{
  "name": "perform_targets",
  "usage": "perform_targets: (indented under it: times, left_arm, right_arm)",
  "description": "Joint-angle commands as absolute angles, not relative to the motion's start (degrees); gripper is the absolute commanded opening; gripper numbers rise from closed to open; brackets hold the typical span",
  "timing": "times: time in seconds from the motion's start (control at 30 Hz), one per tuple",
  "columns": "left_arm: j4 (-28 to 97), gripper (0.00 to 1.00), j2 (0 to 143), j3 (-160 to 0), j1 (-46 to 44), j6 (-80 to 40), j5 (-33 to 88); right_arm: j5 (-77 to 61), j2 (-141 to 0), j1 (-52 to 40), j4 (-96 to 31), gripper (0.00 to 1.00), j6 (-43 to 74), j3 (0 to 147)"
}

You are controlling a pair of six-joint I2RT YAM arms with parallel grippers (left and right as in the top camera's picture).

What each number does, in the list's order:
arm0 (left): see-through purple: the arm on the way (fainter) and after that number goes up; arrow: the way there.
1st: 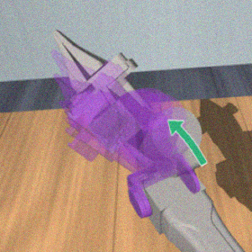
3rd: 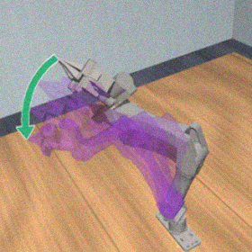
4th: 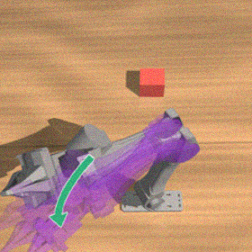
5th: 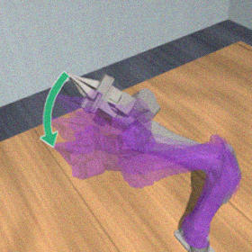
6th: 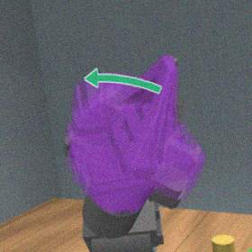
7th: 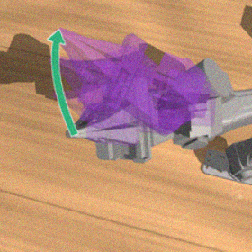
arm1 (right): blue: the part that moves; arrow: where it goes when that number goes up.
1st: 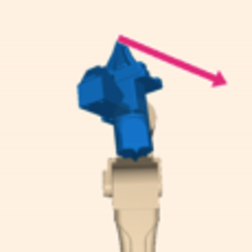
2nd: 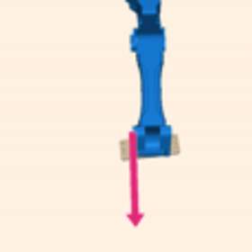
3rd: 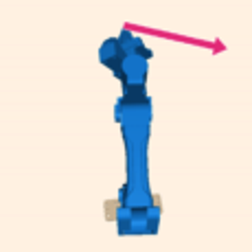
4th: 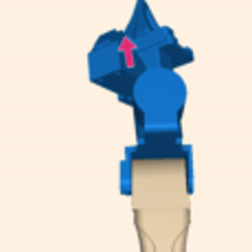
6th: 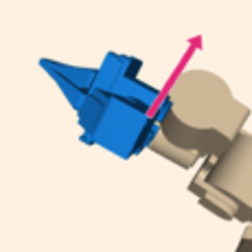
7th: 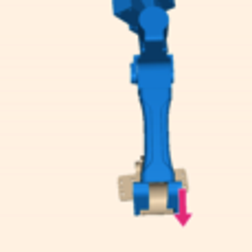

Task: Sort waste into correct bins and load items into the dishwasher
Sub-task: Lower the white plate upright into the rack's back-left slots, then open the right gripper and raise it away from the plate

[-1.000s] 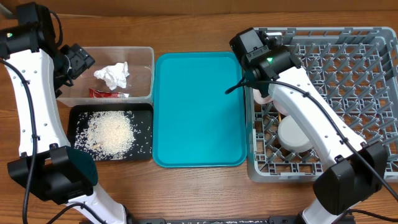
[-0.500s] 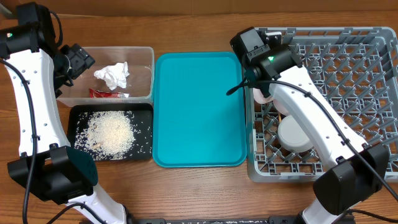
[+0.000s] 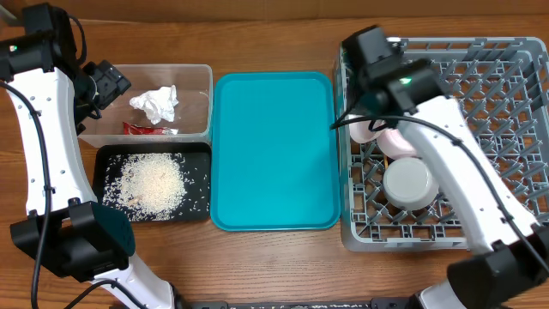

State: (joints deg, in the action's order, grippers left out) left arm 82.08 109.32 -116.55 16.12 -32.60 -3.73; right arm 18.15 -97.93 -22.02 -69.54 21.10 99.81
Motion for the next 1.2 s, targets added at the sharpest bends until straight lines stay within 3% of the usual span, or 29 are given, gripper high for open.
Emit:
perform_targets:
  times: [0.0, 0.07, 0.17, 0.23, 0.4, 1.17]
  left_arm:
    - [82.0, 1.00, 109.1, -116.8, 15.7, -31.9, -4.5]
    - [82.0, 1.00, 109.1, -116.8, 15.7, -31.9, -4.5]
    - [82.0, 1.00, 109.1, -116.8, 15.7, -31.9, -4.5]
    - [82.0, 1.00, 109.1, -116.8, 15.7, -31.9, -4.5]
    - [82.0, 1.00, 109.1, -116.8, 15.7, -31.9, -4.5]
    - [82.0, 1.00, 109.1, -116.8, 15.7, -31.9, -4.5]
  right_arm:
    - [3.5, -95.2, -18.4, -68.3, 0.53, 15.7, 101.6]
    - [-5.2, -95.0, -15.7, -68.2, 0.58, 12.0, 101.6]
    - [-11.5, -95.0, -11.4, -69.1, 0.74, 10.0, 101.6]
    - [-11.5, -95.0, -9.1, -70.6, 1.00, 10.0, 101.6]
    - [-11.4, -95.0, -7.0, -76.0, 1.00, 10.0, 101.6]
    - [-11.5, -93.3, -7.0, -76.2, 1.00, 10.0, 101.6]
